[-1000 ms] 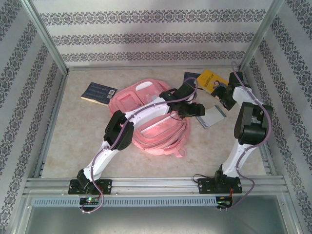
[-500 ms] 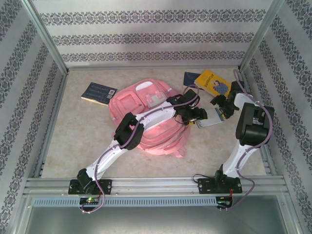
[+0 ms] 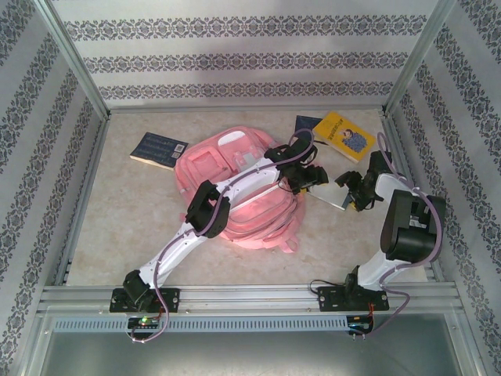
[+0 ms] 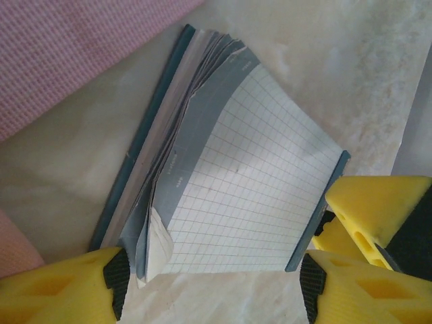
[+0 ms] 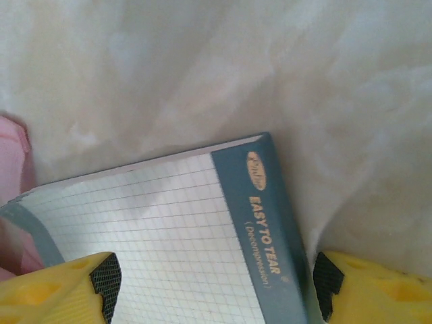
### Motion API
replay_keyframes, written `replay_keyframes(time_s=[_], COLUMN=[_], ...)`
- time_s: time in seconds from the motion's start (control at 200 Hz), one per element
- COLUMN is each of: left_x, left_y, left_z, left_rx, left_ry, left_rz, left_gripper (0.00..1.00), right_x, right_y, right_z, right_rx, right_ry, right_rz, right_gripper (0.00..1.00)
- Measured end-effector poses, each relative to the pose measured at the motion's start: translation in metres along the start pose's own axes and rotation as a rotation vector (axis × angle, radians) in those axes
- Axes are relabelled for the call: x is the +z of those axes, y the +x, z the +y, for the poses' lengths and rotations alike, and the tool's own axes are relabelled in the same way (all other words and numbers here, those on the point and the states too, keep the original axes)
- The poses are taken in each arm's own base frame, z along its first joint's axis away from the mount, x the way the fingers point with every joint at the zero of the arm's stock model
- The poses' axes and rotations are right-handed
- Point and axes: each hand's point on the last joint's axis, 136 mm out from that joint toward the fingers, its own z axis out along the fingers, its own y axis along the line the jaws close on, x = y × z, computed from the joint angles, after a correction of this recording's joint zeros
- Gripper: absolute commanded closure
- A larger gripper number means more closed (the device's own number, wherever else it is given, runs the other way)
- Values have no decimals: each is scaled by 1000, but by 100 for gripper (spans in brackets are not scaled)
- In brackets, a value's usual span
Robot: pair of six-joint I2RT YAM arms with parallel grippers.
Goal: Pack the student bag
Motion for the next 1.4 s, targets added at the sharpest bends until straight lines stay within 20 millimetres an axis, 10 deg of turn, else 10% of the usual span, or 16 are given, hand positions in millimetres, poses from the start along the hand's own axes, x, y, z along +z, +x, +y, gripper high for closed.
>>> replay_keyframes(time_s=[0.57, 1.399], left_x=[1, -10], left_y=[-5, -26], left_z=[12, 26], left_rx=[33, -9], left_ry=[-15, 9], left_rz=[19, 39], left_gripper=[60, 68], right_x=[-23, -19], right_y=[-8, -4], right_z=[42, 90], right_rx=[0, -43], right_ry=[-240, -481], right_rz=[-61, -32], right_gripper=[37, 48])
